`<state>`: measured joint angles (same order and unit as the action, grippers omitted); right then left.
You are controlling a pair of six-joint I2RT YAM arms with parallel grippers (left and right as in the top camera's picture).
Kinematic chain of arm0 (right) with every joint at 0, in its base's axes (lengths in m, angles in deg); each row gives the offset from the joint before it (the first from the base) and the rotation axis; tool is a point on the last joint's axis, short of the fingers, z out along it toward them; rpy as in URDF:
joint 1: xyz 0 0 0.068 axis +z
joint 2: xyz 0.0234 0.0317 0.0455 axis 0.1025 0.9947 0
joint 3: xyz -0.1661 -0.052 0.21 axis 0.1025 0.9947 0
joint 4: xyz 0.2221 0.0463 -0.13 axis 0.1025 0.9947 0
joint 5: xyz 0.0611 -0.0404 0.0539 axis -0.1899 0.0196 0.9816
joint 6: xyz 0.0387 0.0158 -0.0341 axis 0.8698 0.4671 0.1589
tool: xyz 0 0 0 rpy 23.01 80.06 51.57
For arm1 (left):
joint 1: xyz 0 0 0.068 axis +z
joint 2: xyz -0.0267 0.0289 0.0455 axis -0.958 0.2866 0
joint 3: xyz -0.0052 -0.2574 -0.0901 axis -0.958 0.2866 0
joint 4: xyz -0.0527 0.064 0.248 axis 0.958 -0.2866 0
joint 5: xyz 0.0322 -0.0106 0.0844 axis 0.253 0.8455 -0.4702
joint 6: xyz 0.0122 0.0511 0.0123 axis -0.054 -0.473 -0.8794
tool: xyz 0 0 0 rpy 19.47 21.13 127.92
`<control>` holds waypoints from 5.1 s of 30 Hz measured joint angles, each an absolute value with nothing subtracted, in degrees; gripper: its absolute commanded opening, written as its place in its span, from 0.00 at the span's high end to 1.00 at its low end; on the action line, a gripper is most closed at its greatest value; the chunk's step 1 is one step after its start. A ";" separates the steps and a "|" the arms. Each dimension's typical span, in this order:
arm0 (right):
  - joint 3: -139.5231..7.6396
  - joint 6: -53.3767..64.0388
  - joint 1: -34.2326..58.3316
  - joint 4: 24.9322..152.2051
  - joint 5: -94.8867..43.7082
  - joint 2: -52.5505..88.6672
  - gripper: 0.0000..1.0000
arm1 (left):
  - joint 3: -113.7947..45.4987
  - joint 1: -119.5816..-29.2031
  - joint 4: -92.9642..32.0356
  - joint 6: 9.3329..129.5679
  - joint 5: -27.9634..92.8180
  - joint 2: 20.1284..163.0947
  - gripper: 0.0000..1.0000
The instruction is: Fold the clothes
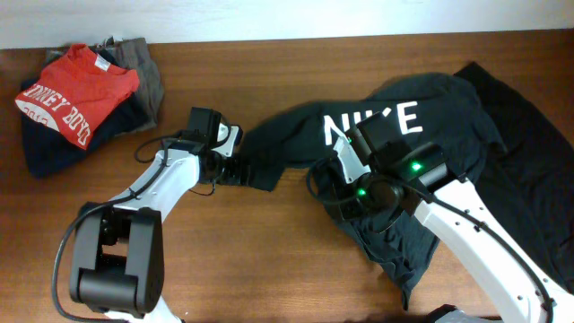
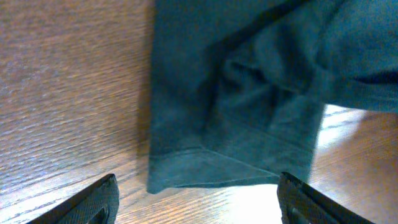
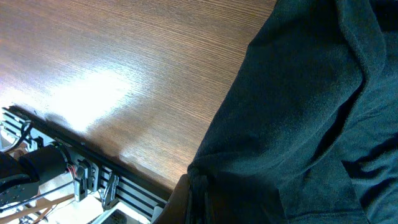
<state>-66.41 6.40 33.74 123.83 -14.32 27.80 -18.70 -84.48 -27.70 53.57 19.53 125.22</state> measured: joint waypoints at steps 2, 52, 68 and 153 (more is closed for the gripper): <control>-66.41 6.45 33.74 123.83 -14.32 27.80 0.96 | -18.70 -84.48 -27.31 53.90 17.94 126.31 0.24; -66.41 6.42 33.72 123.83 -14.34 27.80 0.97 | -20.95 -92.09 -26.83 51.80 5.13 130.24 0.99; -81.47 6.47 33.72 127.90 -21.34 27.95 0.96 | -43.26 -92.00 -47.33 52.43 3.86 125.44 0.99; -121.14 13.66 20.10 116.60 -59.92 48.23 0.11 | -80.11 -82.77 -40.42 69.94 -31.09 129.89 0.38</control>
<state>-121.14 13.66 20.10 116.60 -59.92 48.23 -80.11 -82.77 -40.42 69.94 -31.09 129.89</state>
